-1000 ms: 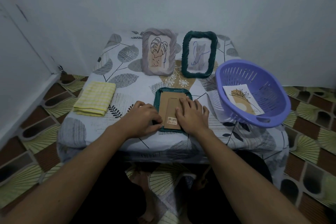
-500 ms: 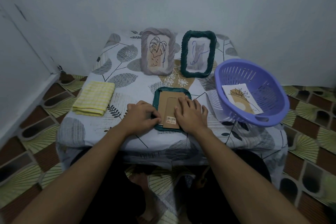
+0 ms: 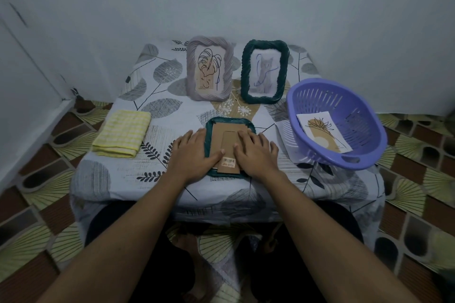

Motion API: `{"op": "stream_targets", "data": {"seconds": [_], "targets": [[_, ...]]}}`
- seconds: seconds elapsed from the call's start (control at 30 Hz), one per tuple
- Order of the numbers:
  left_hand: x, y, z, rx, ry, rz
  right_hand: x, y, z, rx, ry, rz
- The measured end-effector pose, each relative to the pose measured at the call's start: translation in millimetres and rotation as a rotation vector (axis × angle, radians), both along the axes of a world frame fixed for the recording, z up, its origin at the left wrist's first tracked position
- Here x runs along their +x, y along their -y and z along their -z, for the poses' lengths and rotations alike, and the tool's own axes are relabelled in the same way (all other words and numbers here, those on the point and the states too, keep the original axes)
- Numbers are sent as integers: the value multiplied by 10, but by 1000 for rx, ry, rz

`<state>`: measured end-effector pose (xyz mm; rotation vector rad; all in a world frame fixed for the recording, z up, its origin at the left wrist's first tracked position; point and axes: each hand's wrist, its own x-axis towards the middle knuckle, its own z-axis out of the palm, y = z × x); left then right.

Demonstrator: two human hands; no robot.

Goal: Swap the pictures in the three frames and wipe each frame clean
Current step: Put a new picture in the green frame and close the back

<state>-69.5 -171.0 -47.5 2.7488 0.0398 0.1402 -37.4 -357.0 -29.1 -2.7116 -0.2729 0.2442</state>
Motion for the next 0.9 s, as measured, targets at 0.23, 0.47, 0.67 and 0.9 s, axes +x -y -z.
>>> {"op": "stream_targets", "data": {"seconds": [0.23, 0.47, 0.67, 0.9], "targets": [[10, -3, 5, 4, 28, -14, 91, 147, -177, 220, -88, 17], [0, 5, -5, 9, 26, -26, -261, 329, -362, -41, 72, -3], [-11, -13, -13, 3, 24, -22, -460, 348, -439, -181, 143, -5], [-12, -7, -22, -15, 29, -28, -471, 298, -474, -236, 184, 68]]}}
